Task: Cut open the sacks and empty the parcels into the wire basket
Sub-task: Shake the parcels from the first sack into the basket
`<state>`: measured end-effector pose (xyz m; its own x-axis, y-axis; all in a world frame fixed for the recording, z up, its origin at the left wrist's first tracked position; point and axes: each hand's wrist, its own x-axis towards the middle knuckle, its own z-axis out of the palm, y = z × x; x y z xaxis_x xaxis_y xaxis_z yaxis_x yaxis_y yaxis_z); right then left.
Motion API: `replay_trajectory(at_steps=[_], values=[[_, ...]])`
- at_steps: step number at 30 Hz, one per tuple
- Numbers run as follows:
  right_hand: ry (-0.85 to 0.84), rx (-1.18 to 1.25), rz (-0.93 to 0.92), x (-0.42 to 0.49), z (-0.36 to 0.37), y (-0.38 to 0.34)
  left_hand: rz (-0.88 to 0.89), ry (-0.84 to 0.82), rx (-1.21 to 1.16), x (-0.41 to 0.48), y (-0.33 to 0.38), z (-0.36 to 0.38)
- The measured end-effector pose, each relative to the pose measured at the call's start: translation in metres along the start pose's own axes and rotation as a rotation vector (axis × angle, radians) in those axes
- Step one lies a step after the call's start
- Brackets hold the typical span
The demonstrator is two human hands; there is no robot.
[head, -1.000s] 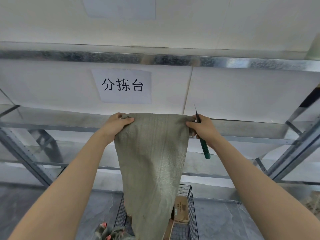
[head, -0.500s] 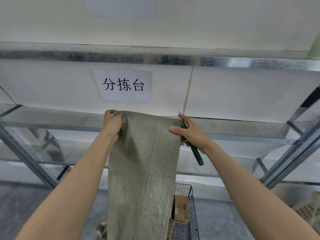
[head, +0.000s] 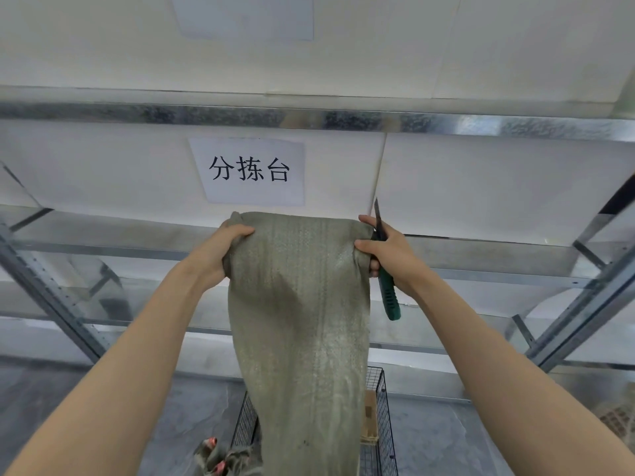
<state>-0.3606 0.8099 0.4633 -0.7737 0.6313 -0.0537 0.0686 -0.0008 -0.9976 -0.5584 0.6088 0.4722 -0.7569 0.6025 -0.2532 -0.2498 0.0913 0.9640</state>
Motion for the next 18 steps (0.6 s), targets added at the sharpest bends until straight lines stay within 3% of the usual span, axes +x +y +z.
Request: replay_trajectory(at_steps=[6, 12, 18], values=[[0.041, -0.020, 0.016, -0.002, -0.003, 0.001, 0.078, 0.050, 0.018, -0.003, -0.005, 0.004], [0.159, 0.164, -0.052, 0.000, 0.002, -0.003, 0.147, 0.105, -0.219, -0.005, 0.003, 0.015], [0.212, 0.286, -0.009, 0.003, 0.002, -0.005, 0.219, -0.029, -0.046, -0.009, 0.011, 0.012]])
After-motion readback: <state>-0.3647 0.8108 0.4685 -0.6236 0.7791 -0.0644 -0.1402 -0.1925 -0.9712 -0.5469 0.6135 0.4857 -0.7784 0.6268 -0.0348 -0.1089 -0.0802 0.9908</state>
